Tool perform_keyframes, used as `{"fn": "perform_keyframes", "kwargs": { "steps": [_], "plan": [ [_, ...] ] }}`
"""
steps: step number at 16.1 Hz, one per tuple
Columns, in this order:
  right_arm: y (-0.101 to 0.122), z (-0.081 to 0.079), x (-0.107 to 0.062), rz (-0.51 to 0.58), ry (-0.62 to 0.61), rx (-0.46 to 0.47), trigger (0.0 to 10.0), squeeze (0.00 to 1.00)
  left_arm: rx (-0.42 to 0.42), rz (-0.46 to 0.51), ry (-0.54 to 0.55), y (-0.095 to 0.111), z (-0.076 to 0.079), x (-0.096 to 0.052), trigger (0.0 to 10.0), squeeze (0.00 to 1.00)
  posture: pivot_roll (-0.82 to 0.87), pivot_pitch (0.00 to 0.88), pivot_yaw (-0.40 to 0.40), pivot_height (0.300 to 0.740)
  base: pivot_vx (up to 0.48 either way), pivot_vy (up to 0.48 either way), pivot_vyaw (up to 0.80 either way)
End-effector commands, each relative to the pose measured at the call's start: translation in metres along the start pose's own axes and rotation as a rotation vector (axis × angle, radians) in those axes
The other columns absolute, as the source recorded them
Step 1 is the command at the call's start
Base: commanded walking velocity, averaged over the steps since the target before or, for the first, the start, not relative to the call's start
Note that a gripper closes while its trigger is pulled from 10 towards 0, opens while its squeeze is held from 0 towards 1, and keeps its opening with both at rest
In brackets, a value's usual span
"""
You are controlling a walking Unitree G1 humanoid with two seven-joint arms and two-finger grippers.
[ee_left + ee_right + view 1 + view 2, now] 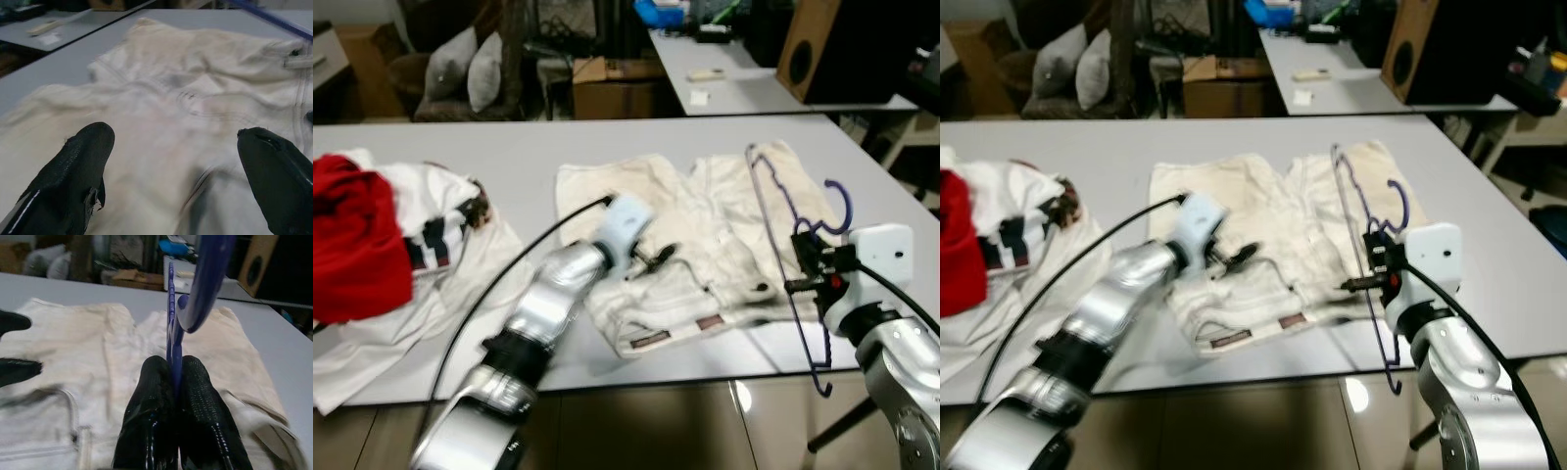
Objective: Hang hanger
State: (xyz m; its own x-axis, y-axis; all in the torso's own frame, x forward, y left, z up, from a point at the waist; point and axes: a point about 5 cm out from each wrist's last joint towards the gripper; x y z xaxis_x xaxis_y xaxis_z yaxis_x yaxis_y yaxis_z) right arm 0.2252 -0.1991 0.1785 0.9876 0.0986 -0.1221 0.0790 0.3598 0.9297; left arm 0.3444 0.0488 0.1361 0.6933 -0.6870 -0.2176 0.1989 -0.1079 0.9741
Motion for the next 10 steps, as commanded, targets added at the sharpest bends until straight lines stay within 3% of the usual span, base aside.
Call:
{"fn": "perform_keyframes", "kwargs": {
  "steps": [1,2,5,9,10],
  "plan": [
    [0.002,0.002,-0.003,-0.003,-0.014,0.002,10.0,0.00,-0.023,-0.022,0.008,-0.005,-0.001,0.006,10.0,0.00,-0.08,0.054,0.028,0.740,0.000,0.000,0.00],
    [0.002,0.001,-0.004,-0.007,-0.015,0.005,10.0,0.00,-0.040,-0.038,0.021,-0.006,0.001,0.014,10.0,0.00,-0.09,0.060,0.037,0.740,0.000,0.000,0.00],
    [0.002,0.000,-0.009,-0.020,-0.023,0.010,10.0,0.00,0.080,-0.156,0.133,-0.027,-0.004,0.022,10.0,0.00,-0.11,0.071,0.061,0.740,0.000,0.000,0.00],
    [0.003,-0.003,-0.013,-0.031,-0.027,0.015,10.0,0.00,0.110,-0.232,0.338,-0.048,-0.031,0.008,10.0,0.00,-0.11,0.077,0.062,0.740,0.000,0.000,0.00],
    [0.003,-0.003,-0.013,-0.031,-0.025,0.016,10.0,0.00,0.089,-0.239,0.441,-0.051,-0.047,-0.002,10.0,0.00,-0.11,0.076,0.053,0.740,0.000,0.000,0.00]
  ]
}}
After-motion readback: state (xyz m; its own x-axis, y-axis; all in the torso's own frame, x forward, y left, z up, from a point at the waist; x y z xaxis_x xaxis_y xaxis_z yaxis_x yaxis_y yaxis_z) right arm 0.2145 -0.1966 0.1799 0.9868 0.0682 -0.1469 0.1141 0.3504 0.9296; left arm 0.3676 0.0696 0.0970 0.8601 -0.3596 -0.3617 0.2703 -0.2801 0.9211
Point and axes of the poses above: a point about 5 cm out from each wrist's last joint towards the gripper, its own x axis pointing out of the wrist towards the gripper, its own y axis along the axis of the wrist's last joint, z = x × y, and after that the axes turned 14 degrees about -x, right-handed
